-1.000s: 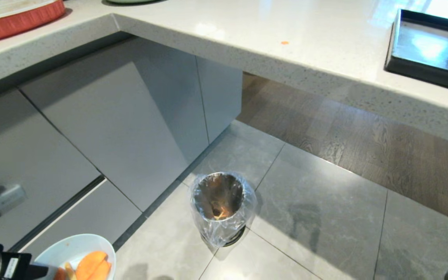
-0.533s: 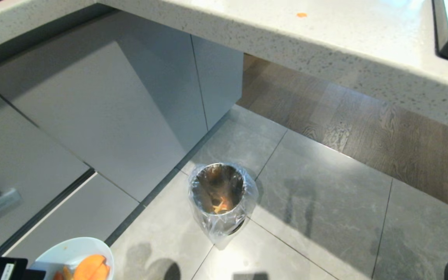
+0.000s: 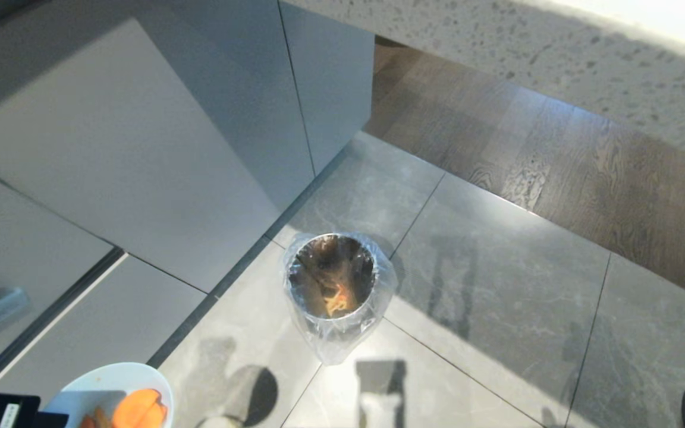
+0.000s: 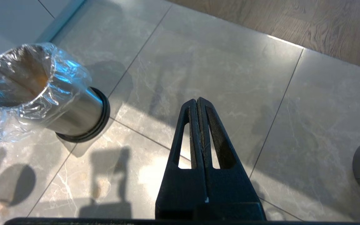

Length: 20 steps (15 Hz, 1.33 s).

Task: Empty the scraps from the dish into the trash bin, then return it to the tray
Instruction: Move the bowl over the trash can

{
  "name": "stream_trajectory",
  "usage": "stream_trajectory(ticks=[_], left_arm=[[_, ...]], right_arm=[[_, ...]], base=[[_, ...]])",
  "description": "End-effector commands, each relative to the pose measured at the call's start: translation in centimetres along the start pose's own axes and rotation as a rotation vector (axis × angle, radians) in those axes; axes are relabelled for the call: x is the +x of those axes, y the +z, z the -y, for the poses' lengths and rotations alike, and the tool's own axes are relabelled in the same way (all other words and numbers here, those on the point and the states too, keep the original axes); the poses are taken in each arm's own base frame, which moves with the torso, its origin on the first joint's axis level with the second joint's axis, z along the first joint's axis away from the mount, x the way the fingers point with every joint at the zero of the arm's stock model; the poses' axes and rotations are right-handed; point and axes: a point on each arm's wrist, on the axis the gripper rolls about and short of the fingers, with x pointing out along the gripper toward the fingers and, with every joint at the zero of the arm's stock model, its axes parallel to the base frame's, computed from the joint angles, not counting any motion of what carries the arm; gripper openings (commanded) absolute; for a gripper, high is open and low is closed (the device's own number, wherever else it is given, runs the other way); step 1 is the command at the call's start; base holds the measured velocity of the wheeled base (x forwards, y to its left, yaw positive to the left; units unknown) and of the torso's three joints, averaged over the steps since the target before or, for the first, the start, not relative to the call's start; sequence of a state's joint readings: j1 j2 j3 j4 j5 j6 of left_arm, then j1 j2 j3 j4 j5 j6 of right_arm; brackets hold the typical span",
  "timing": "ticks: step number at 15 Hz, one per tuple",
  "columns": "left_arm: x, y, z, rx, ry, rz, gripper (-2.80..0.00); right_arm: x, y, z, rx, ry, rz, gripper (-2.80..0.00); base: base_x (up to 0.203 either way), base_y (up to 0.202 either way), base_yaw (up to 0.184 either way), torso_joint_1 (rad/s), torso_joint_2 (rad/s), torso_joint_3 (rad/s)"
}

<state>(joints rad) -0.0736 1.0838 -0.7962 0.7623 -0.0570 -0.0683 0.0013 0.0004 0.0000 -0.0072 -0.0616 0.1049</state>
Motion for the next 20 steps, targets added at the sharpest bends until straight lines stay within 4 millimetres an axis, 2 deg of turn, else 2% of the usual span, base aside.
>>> stream_trajectory(ticks=[1,11,20], left_arm=[[-0.07,-0.1,0.0,-0.001,-0.001,-0.001,-2.8],[-0.02,-0.16,0.01,-0.001,-0.003,-0.004,-2.8],[-0.07,-0.08,0.05,0.002,-0.011,0.004,-2.8]], right_arm=[[0.0,0.0,0.0,0.001,-0.001,0.001,-2.8],[0.0,0.0,0.0,0.001,-0.001,0.001,-2.8],[0.0,0.0,0.0,0.001,-0.001,0.001,-2.8]], base=[[0.0,0.0,0.0,0.007,0.01,-0.201],[0.0,0.0,0.0,0.001,0.0,-0.193],[0.0,0.0,0.0,0.001,0.0,-0.017]])
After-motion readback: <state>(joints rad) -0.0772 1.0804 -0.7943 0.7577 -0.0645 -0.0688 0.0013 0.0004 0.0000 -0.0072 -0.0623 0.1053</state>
